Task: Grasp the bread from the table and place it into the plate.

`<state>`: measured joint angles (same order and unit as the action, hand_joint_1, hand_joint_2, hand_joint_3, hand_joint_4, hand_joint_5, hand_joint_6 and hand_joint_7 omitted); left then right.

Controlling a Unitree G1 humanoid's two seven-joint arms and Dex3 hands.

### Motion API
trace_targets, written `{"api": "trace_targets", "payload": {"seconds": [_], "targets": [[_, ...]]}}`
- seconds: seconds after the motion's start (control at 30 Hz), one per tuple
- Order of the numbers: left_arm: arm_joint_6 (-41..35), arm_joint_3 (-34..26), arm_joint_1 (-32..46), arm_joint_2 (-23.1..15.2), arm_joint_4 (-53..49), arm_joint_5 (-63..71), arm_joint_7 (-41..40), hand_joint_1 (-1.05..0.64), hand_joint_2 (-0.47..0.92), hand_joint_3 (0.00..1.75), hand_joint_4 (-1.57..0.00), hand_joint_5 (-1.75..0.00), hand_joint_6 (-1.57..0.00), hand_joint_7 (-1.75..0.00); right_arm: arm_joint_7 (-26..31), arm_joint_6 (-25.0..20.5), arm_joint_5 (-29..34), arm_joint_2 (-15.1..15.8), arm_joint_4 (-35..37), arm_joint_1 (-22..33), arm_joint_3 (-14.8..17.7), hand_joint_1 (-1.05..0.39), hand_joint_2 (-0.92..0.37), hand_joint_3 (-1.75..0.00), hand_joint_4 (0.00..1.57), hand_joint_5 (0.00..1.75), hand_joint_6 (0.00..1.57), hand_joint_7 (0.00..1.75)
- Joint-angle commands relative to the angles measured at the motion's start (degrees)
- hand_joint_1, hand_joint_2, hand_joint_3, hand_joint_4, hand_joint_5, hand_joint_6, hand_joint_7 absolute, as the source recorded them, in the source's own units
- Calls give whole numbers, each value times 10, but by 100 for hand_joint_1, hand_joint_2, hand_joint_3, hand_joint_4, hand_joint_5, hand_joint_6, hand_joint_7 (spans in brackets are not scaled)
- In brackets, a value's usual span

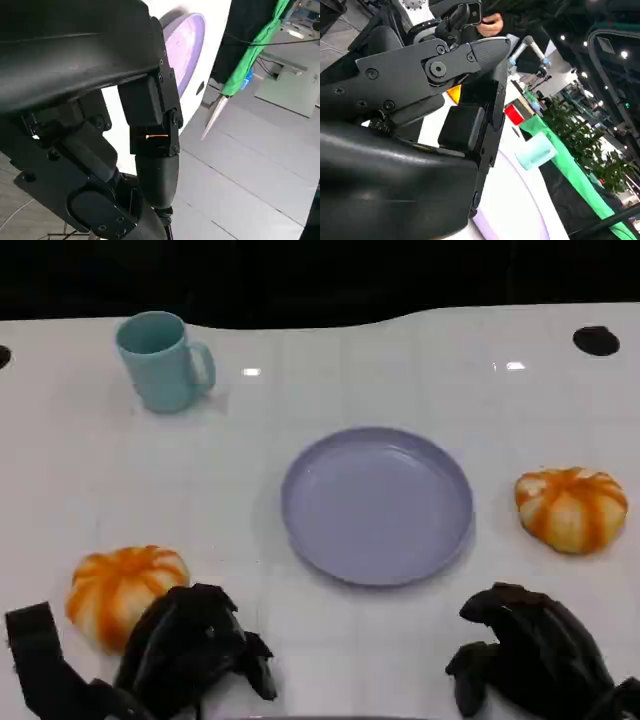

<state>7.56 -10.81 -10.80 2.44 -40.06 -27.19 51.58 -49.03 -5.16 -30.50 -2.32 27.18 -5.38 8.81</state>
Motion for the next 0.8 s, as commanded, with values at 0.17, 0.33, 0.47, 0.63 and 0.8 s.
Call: {"api": "trace_targets", "payload": {"seconds": [0.17,0.33,0.47,0.63,0.8], "targets": [[4,-5,-4,-8,-9,1,7,-105,53,0,-157,-75,-157,-53,4,3,3,8,-5,1,2,-73,-91,0,153,82,157,39],[6,-4,-3,-8,-7,3,6,-105,54,1,-157,-75,-157,-53,2,2,1,7,-2,-1,3,-73,-91,0,153,82,157,38],[9,-3,-2,-8,-4,4,6,-105,54,1,-157,-76,-157,-55,4,-3,-1,7,-5,-1,3,-74,-90,0,153,82,157,40],[6,-6,-4,-8,-4,-3,11,-105,55,0,-157,-74,-157,-52,1,2,1,8,0,-4,2,-73,-90,0,153,81,157,39],[-8,-3,-2,-13,12,-6,22,-105,55,1,-157,-70,-157,-46,3,2,2,6,-2,-3,2,-74,-90,0,153,81,157,40]]}}
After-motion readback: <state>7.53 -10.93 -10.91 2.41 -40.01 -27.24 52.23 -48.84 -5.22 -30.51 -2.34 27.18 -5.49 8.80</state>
